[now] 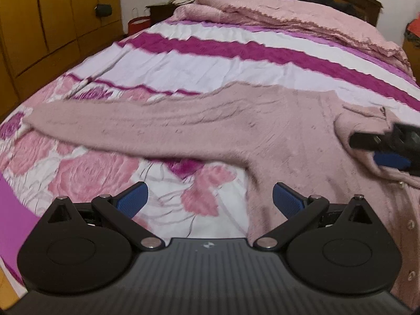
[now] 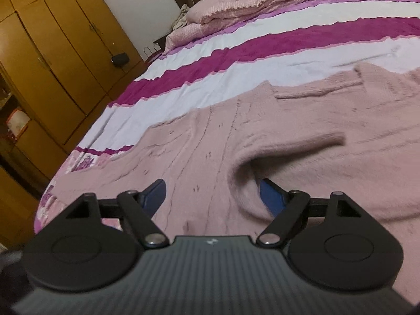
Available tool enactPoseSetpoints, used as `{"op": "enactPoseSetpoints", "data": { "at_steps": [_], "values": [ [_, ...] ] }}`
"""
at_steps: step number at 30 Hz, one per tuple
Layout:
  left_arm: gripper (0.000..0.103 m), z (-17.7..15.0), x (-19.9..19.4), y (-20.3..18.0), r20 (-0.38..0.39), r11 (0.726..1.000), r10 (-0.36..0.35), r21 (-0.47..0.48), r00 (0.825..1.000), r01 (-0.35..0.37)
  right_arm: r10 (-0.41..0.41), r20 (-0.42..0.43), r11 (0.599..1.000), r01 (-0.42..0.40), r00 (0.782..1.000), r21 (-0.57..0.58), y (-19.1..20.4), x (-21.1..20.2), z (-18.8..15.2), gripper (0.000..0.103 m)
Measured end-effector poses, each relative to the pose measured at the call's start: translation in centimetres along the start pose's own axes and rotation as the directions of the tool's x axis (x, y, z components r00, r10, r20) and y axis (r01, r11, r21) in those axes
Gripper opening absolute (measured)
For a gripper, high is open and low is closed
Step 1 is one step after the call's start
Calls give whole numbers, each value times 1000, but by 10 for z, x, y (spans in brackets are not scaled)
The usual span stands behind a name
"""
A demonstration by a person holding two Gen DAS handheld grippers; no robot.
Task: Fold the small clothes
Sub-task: 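Carry the sleeve with the right gripper across the cardigan body and release, then grasp the other sleeve cuff with the left gripper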
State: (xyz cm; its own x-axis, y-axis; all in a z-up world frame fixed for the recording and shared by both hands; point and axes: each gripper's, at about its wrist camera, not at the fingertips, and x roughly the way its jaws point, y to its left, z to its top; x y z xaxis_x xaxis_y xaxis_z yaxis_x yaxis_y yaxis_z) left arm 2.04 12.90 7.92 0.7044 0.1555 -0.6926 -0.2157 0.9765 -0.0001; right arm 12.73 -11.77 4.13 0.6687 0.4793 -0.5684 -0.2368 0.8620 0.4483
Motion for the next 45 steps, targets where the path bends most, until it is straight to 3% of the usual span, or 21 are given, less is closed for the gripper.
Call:
{"op": "enactPoseSetpoints", "data": {
  "at_steps": [6, 13, 16, 23, 29, 32, 33, 34, 36, 39, 45],
  "values": [
    [103, 25, -7, -36, 39, 993, -67, 98, 997, 63, -28, 41, 999, 26, 999, 30, -28, -48, -4, 80],
    [103, 47, -2, -100, 31, 964, -155, 222, 987, 144, -155, 86, 987, 150, 984, 56, -74, -88, 4, 80],
    [103, 52, 4, -132, 26, 943, -189, 283, 982, 174, -201, 99, 978, 194, 975, 79, -95, -100, 6, 80],
    [103, 54, 34, -209, 3, 860, -242, 465, 970, 213, -270, 101, 958, 257, 958, 129, -135, -112, 8, 80],
    [102, 55, 65, -247, 1, 829, -241, 521, 971, 205, -290, 90, 952, 277, 953, 134, -154, -111, 6, 80],
    [88, 56, 77, -255, -14, 821, -267, 521, 964, 235, -293, 82, 951, 281, 953, 132, -159, -108, 5, 80],
    [78, 56, 82, -258, -28, 817, -276, 520, 961, 250, -294, 79, 950, 283, 952, 132, -161, -106, 5, 80],
    [61, 56, 85, -259, -36, 815, -285, 518, 958, 261, -295, 78, 950, 283, 952, 132, -163, -106, 5, 80],
    [35, 55, 90, -261, -44, 816, -282, 515, 958, 264, -296, 77, 949, 285, 952, 133, -165, -104, 3, 80],
    [18, 58, 89, -252, -24, 837, -298, 474, 954, 273, -301, 78, 949, 290, 951, 122, -165, -101, 1, 80],
    [17, 71, 81, -206, 62, 926, -215, 329, 975, 183, -305, 79, 950, 297, 949, 94, -162, -98, 0, 80]
  ]
}}
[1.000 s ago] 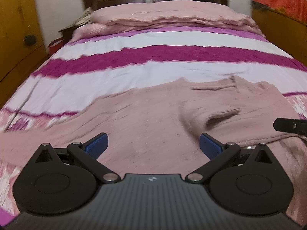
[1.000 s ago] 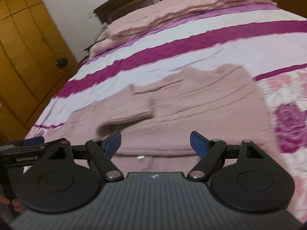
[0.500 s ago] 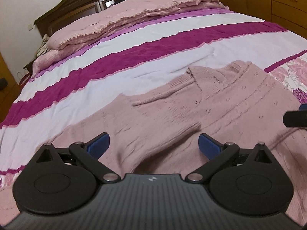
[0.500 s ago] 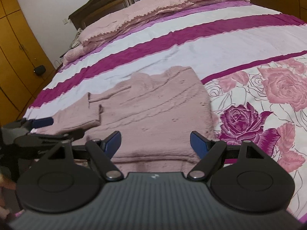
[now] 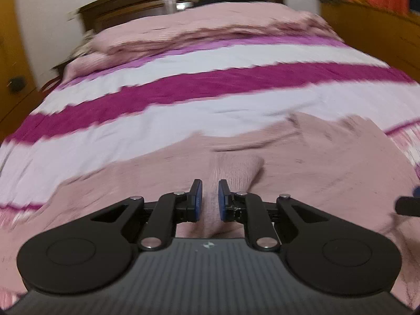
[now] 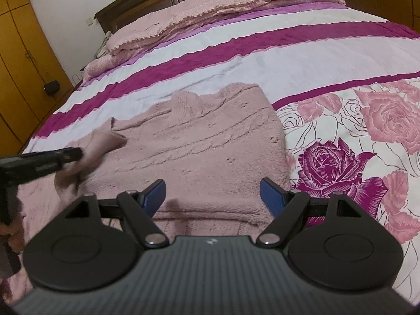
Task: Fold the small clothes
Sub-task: 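Grasp the other sleeve cuff with the left gripper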
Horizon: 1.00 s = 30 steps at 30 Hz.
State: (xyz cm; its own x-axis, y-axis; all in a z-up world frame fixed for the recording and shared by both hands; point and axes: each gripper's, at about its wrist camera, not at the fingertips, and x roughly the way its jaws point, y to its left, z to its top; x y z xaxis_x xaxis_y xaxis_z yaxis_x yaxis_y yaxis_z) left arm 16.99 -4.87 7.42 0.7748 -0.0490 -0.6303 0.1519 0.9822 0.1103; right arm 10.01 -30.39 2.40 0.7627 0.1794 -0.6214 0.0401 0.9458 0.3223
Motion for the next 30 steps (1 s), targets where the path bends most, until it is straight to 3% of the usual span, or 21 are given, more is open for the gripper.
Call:
{"op": "enactPoseSetpoints", "data": {
  "at_steps": [7, 14, 18, 19, 21, 23, 26, 27, 28, 30],
  "values": [
    [17, -26, -8, 56, -74, 988, 46, -146, 996, -56, -3, -2, 1000, 3, 1000, -9, 1, 1, 0, 80],
    [21, -16, -15, 69, -49, 969, -82, -239, 995, 68, -10, 4, 1000, 10, 1000, -11, 3, -1, -2, 80],
    [68, 5, -8, 45, -34, 962, -158, -228, 987, 147, -1, 11, 1000, 1, 1000, 9, 2, -6, -1, 80],
    [76, 10, -5, 37, -27, 965, -163, -214, 986, 154, 2, 10, 1000, -2, 1000, 12, 0, -6, 0, 80],
    [80, 19, 4, 17, -28, 975, -165, -155, 986, 159, 4, 10, 1000, -4, 1000, 15, -2, -5, -1, 80],
    [80, 24, 18, -2, -50, 983, -164, -93, 985, 159, 4, 10, 1000, -4, 1000, 15, -3, -3, -2, 80],
    [79, 19, 40, -23, -80, 995, -97, -41, 992, 94, 2, 15, 1000, -2, 1000, 10, -2, -2, -4, 80],
    [68, 16, 45, -27, -79, 996, -84, -31, 993, 82, 2, 17, 1000, -2, 1000, 7, -2, -2, -5, 80],
    [40, 13, 49, -29, -77, 996, -84, -25, 993, 83, 2, 18, 1000, -2, 1000, 6, -2, -2, -5, 80],
    [25, 10, 51, -27, -67, 995, -94, -34, 993, 92, 4, 21, 1000, -4, 1000, 2, -2, -2, -6, 80]
  ]
}}
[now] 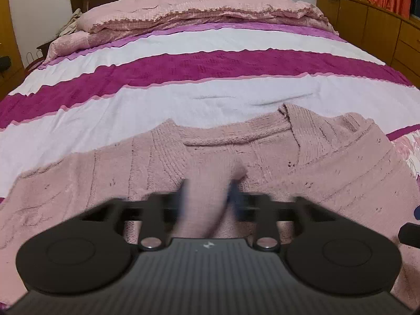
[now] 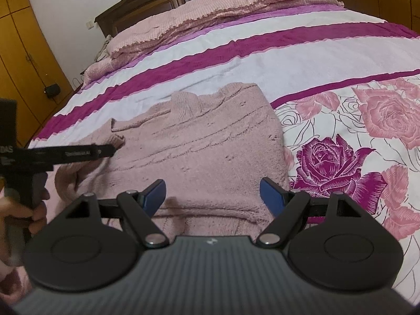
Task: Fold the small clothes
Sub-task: 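Grasp the other sleeve cuff with the left gripper, then lay the held sleeve across the cardigan body with the left gripper and open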
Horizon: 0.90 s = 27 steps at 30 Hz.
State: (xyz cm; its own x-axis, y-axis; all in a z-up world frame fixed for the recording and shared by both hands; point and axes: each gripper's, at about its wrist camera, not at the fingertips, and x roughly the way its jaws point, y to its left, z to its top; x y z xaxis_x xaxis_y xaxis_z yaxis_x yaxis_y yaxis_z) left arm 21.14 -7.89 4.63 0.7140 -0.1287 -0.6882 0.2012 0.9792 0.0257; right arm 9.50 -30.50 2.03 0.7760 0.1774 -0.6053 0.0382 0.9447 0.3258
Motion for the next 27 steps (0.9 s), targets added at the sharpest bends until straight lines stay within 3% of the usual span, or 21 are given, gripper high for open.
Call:
{"op": "enactPoseSetpoints", "data": {
  "at_steps": [1, 3, 7, 9, 12, 15, 18, 24, 27],
  "values": [
    [17, -1, -4, 5, 16, 1000, -9, -19, 1000, 9, 1, 0, 1000, -1, 1000, -3, 0, 0, -1, 80],
    [16, -3, -18, 14, 59, 998, 6, -56, 998, -3, 2, 3, 1000, -2, 1000, -5, -1, 1, -2, 80],
    [17, -6, -48, 38, 131, 985, 146, -115, 981, -132, -2, 8, 1000, 2, 1000, -5, 0, 1, -3, 80],
    [17, -14, -56, 58, 106, 968, 209, -165, 972, -190, -7, 8, 1000, 7, 1000, -14, 1, 1, -4, 80],
    [19, -32, -62, 89, 28, 953, 224, -214, 974, -213, -10, 7, 1000, 10, 1000, -21, 2, 1, -4, 80],
    [34, -53, -67, 115, -39, 941, 197, -272, 980, -200, -7, 5, 1000, 7, 1000, -17, 2, 2, -3, 80],
    [40, -66, -78, 130, -62, 931, 195, -303, 979, -205, -9, 3, 1000, 9, 1000, -22, 3, 3, -3, 80],
    [68, -65, -103, 146, 12, 941, 194, -286, 981, -183, -2, -11, 1000, 2, 1000, -19, 4, 0, 3, 80],
    [71, -52, -97, 148, 23, 948, 168, -277, 986, -155, 16, -7, 1000, -16, 1000, 4, 0, -5, 15, 80]
  ]
}}
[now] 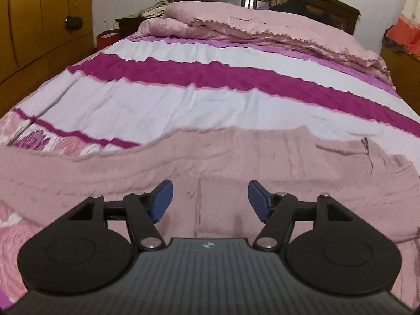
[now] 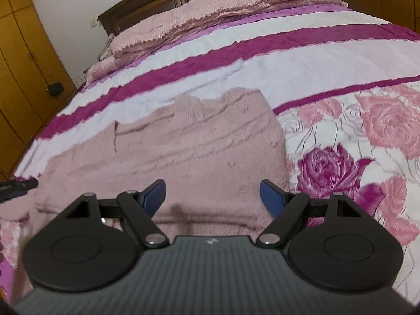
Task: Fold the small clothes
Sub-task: 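Lay the held sleeve across the cardigan body with the left gripper and open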
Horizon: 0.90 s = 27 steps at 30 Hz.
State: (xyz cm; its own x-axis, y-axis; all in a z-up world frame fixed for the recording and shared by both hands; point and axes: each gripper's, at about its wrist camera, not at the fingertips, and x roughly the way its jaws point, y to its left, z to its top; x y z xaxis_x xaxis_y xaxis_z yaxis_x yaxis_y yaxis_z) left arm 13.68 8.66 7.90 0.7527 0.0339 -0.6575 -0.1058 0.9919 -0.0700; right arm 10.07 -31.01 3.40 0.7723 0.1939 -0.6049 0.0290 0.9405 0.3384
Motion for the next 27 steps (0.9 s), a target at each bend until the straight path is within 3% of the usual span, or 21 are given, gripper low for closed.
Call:
{"op": "enactPoseSetpoints", "data": {
  "at_steps": [6, 9, 14, 18, 23, 25, 26, 27],
  "values": [
    [70, 4, 45, -3, -99, 998, -49, -31, 994, 46, -50, 40, 997, 52, 998, -63, -7, 4, 30, 80],
    [69, -2, 58, -3, -103, 997, -58, -49, 993, 53, -89, 31, 990, 92, 996, -106, -13, 21, 43, 80],
    [47, -6, 59, -15, -80, 998, -68, 6, 994, 69, -122, 3, 979, 121, 993, -167, -17, 54, 56, 80],
    [25, -6, 59, -22, -65, 996, -77, 38, 995, 80, -67, -40, 983, 59, 997, -174, -18, 78, 61, 80],
    [20, -4, 58, -27, -49, 995, -77, 59, 996, 80, 24, -52, 998, -27, 998, -63, -30, 96, 65, 81],
    [17, -3, 57, -28, -42, 995, -75, 60, 996, 78, 68, -30, 998, -69, 997, -11, -36, 95, 66, 69],
    [16, -3, 56, -30, -35, 995, -76, 65, 996, 79, 92, -23, 996, -92, 995, 5, -39, 94, 67, 37],
    [14, -3, 55, -32, -27, 994, -76, 71, 997, 78, 94, -20, 996, -94, 995, 9, -40, 92, 67, 23]
  ]
}}
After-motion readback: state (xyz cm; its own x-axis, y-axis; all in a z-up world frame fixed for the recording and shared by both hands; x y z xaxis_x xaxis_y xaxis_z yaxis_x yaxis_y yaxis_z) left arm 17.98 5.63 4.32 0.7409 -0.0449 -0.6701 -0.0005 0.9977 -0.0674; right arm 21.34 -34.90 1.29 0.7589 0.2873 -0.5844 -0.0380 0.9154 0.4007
